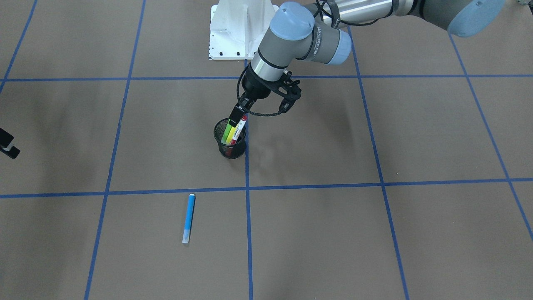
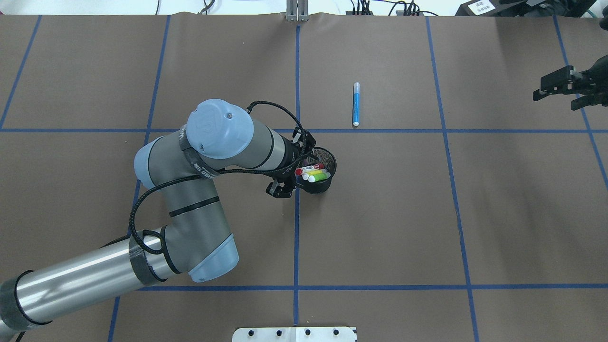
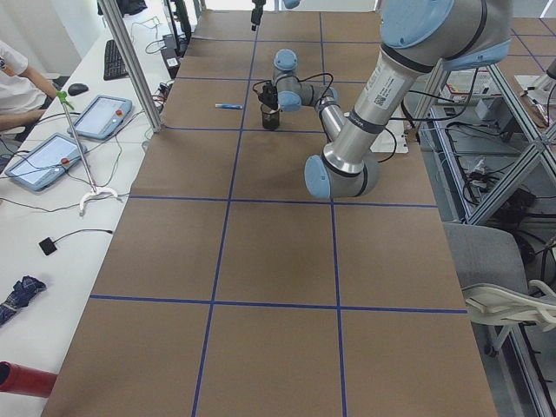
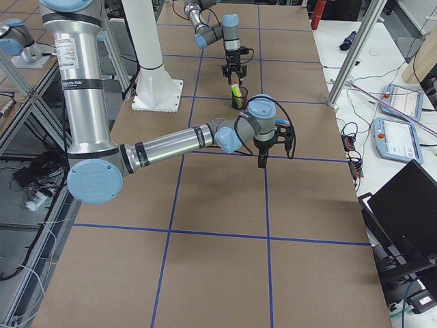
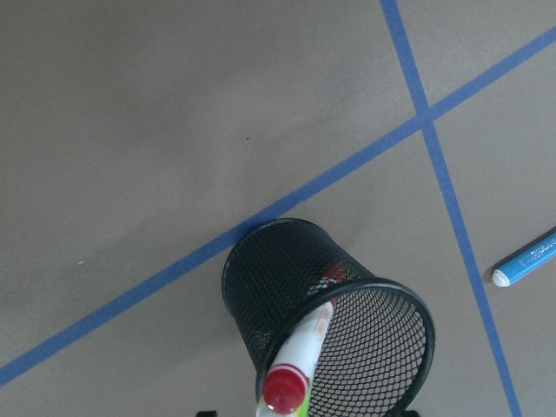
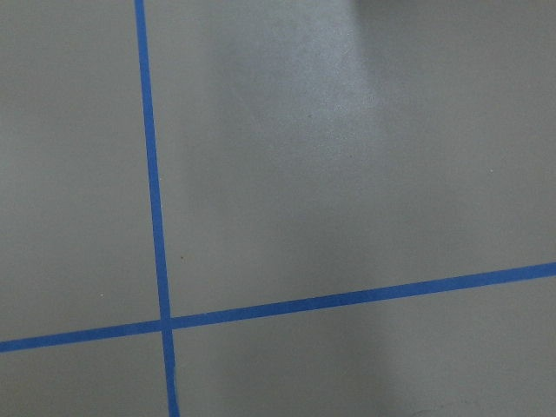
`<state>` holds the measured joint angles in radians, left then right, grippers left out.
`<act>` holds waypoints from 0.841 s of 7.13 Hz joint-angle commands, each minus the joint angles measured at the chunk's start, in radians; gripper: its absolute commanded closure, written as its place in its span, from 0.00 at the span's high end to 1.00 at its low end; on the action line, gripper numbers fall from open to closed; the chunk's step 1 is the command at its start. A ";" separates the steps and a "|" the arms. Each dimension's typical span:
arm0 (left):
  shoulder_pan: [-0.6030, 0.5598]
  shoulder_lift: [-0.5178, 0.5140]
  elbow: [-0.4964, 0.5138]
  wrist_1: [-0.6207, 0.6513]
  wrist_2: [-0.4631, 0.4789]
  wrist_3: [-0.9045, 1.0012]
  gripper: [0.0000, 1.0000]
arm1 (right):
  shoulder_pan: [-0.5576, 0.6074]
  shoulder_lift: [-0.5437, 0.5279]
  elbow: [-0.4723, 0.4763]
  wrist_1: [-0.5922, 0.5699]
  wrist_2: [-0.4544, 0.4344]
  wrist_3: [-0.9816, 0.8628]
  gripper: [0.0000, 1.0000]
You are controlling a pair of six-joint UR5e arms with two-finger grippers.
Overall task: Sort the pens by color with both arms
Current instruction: 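Lower the left gripper into the pen cup onto the red marker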
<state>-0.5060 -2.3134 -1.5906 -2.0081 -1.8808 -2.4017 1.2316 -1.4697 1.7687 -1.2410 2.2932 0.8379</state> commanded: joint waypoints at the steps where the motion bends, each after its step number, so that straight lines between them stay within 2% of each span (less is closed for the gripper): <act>1: -0.003 0.002 0.004 0.000 0.000 0.001 0.61 | -0.001 0.000 0.000 0.000 -0.018 0.000 1.00; 3: -0.003 0.002 0.004 0.002 0.000 0.001 0.35 | -0.001 -0.001 0.000 0.000 -0.018 0.001 1.00; 5: -0.011 0.002 0.004 0.005 0.002 0.004 0.32 | -0.001 0.000 0.000 0.000 -0.018 0.001 1.00; 6: -0.011 0.003 0.004 0.005 0.002 0.004 0.37 | -0.001 0.000 0.000 0.000 -0.018 0.001 1.00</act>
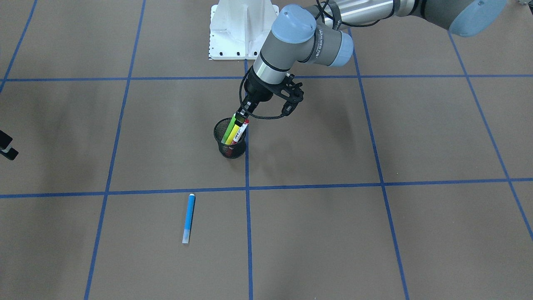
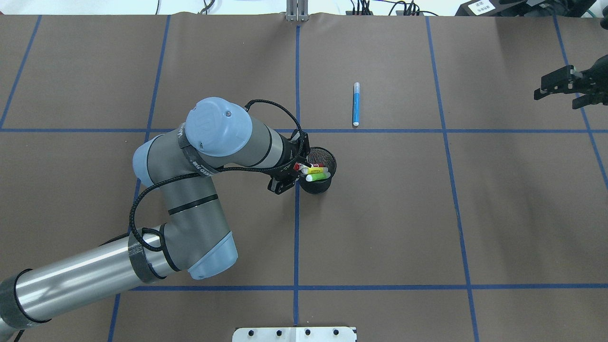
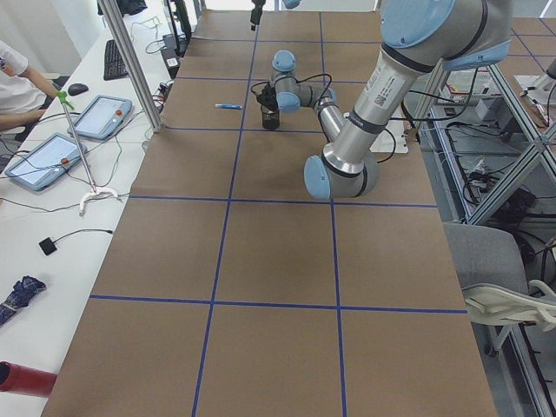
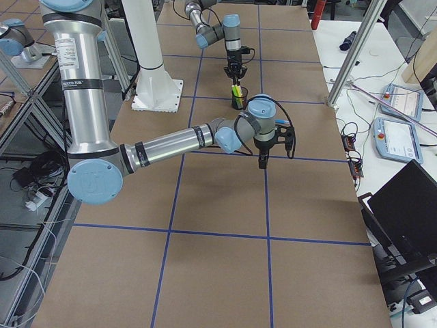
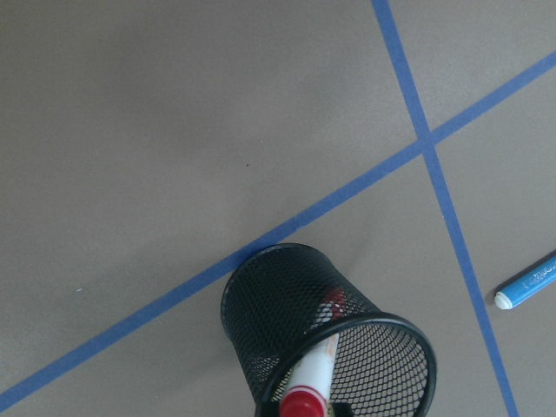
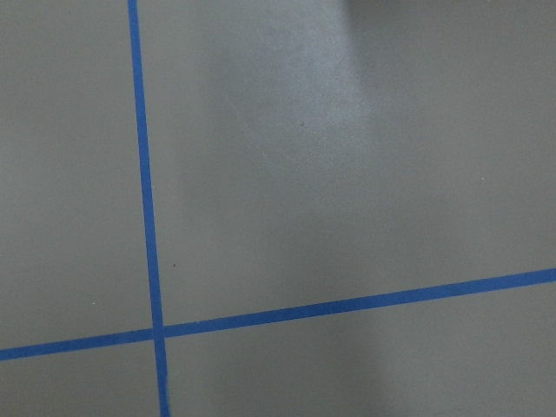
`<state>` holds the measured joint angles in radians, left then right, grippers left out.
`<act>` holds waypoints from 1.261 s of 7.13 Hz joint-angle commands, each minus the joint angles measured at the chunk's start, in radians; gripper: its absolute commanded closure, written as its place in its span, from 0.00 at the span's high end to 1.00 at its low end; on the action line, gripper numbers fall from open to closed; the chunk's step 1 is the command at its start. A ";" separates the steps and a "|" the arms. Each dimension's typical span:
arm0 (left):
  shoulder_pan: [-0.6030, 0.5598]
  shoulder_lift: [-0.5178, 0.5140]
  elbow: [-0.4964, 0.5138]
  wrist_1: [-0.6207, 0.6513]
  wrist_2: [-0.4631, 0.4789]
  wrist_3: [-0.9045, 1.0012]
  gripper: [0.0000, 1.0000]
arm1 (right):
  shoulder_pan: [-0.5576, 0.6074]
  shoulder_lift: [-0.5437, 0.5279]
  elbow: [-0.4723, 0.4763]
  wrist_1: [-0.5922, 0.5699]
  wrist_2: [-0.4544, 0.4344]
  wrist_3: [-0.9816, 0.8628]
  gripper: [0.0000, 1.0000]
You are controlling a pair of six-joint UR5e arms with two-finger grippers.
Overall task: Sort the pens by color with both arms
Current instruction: 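Lower the left gripper into the pen cup onto the red marker, then grasp the red marker with the left gripper and pull it out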
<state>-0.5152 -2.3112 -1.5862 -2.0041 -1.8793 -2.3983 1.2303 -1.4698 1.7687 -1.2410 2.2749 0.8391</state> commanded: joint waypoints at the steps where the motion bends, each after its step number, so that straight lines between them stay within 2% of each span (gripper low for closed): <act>1: -0.002 0.001 0.002 0.001 0.000 0.001 0.52 | 0.000 0.000 0.000 0.000 0.000 0.000 1.00; 2: 0.000 0.004 0.002 0.001 0.000 0.002 0.63 | 0.000 0.000 0.000 0.000 0.000 0.000 1.00; 4: -0.008 0.007 0.002 0.002 0.002 0.011 0.53 | 0.000 0.000 0.000 0.000 0.000 0.000 1.00; 6: -0.008 0.007 0.002 0.002 0.002 0.013 0.41 | 0.000 0.000 -0.001 0.000 0.000 -0.002 1.00; 9: -0.011 0.009 0.002 0.002 0.008 0.013 0.11 | 0.000 0.000 -0.002 0.000 0.000 0.000 1.00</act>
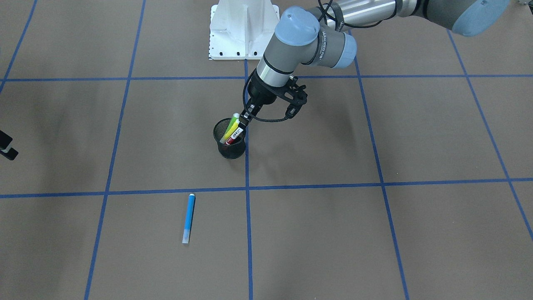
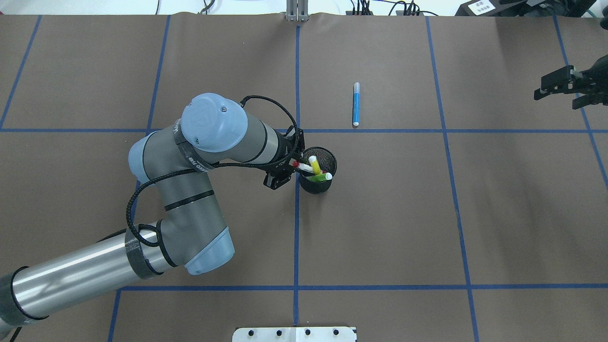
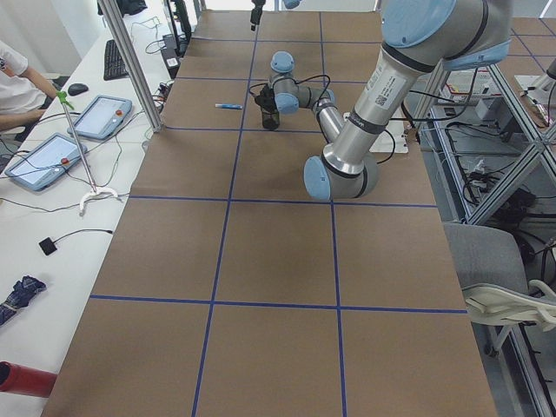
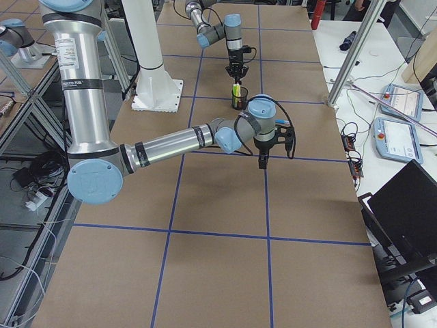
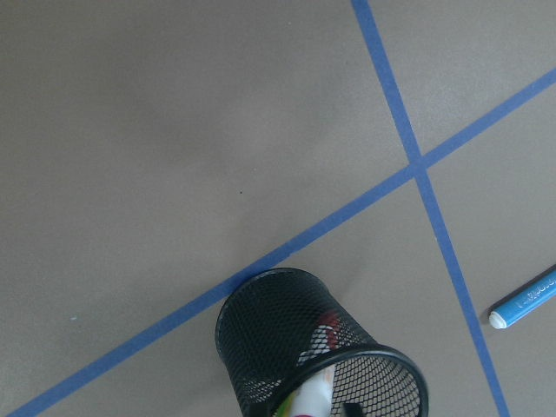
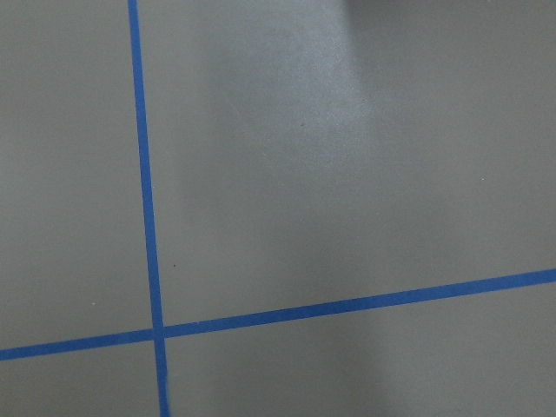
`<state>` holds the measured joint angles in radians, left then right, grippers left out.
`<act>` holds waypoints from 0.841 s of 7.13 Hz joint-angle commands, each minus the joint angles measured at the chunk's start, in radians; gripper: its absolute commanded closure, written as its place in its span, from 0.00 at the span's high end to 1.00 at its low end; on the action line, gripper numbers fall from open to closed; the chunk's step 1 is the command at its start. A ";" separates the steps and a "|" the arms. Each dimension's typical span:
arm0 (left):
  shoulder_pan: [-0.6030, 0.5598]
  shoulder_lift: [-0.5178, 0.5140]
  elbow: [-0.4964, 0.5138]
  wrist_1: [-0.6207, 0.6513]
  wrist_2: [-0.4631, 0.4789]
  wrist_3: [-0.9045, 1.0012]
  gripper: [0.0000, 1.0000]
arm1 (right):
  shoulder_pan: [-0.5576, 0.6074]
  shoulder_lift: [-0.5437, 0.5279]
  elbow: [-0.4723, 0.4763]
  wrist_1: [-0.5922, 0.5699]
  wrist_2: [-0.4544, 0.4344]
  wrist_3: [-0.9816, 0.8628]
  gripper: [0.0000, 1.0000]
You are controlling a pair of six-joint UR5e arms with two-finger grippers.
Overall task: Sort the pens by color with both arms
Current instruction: 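Grasp the red marker with the left gripper and pull it out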
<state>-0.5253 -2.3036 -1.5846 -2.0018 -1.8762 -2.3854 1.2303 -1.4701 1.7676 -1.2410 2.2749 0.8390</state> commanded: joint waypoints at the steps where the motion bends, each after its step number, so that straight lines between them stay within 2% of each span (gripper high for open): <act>1: -0.001 0.001 -0.003 0.000 0.005 0.000 0.00 | 0.000 -0.003 0.000 0.002 0.000 0.000 1.00; 3: -0.018 0.001 -0.043 0.003 0.005 -0.001 0.00 | -0.002 -0.003 0.000 0.002 -0.002 0.000 1.00; 6: -0.054 0.009 -0.216 0.191 0.005 0.006 0.00 | -0.002 -0.003 0.001 0.002 -0.003 0.000 1.00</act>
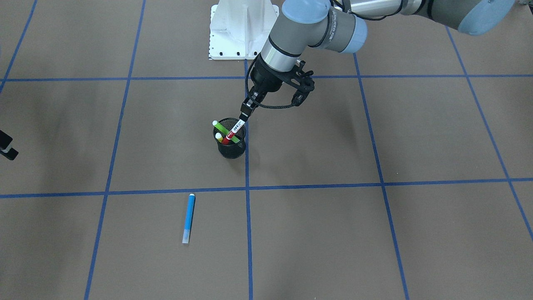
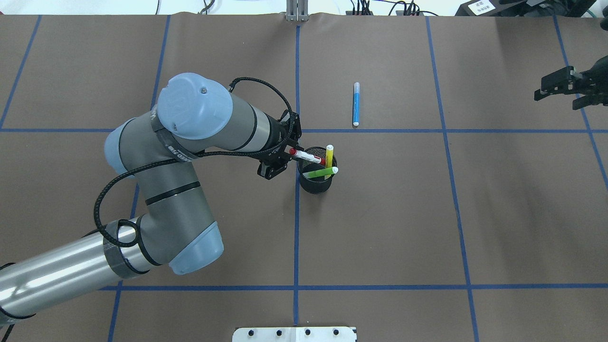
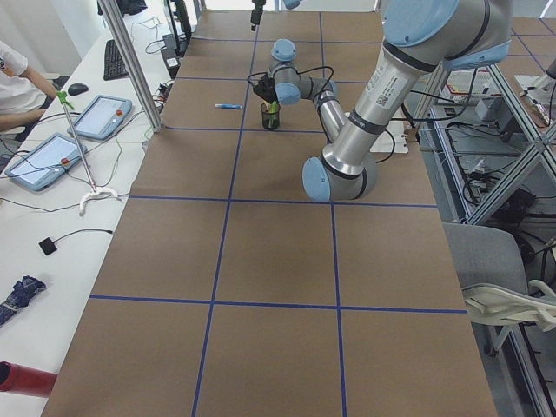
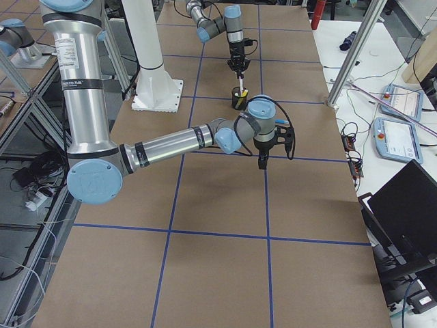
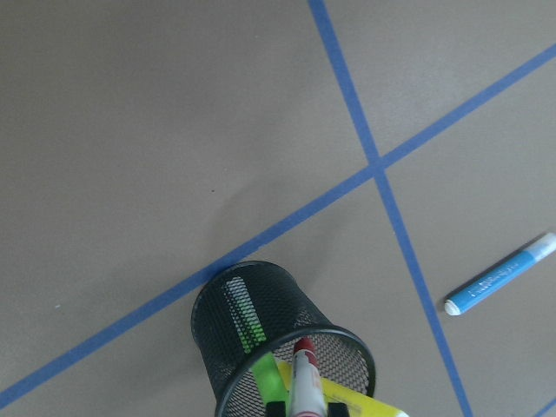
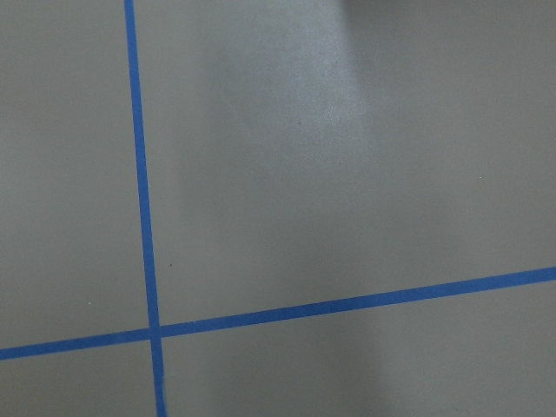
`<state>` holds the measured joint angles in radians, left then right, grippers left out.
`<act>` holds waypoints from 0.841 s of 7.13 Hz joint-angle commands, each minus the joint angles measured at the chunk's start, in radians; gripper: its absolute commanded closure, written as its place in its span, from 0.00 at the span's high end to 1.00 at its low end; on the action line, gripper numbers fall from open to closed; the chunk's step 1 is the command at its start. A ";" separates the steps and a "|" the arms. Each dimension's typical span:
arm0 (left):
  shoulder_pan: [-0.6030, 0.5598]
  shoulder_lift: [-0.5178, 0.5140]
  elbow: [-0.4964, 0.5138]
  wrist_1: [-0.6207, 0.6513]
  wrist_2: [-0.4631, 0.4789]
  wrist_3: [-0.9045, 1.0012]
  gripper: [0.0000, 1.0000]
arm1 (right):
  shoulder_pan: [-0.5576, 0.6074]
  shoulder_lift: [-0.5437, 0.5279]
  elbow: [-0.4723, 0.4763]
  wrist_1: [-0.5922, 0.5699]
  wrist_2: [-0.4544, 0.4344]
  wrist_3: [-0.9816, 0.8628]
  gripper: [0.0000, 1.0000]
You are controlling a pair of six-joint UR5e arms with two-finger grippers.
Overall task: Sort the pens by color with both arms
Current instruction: 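Grasp the red marker with the left gripper and pull it out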
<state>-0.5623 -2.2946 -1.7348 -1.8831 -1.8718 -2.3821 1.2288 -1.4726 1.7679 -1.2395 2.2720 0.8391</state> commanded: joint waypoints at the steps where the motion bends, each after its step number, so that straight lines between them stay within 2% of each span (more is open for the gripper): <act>1: -0.052 -0.005 -0.116 0.112 0.002 0.003 0.00 | 0.000 0.000 0.001 0.000 0.000 0.000 1.00; 2: -0.082 -0.012 -0.129 0.119 0.037 0.006 0.00 | 0.000 0.000 0.001 0.002 0.000 0.000 1.00; 4: -0.079 -0.025 -0.109 0.121 0.210 0.114 0.00 | 0.000 -0.002 0.001 0.005 0.000 0.002 1.00; 6: -0.076 -0.106 0.022 0.121 0.331 0.180 0.00 | 0.000 0.003 0.001 0.006 -0.012 0.003 1.00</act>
<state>-0.6390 -2.3521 -1.7868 -1.7629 -1.6115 -2.2468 1.2287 -1.4723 1.7687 -1.2342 2.2680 0.8416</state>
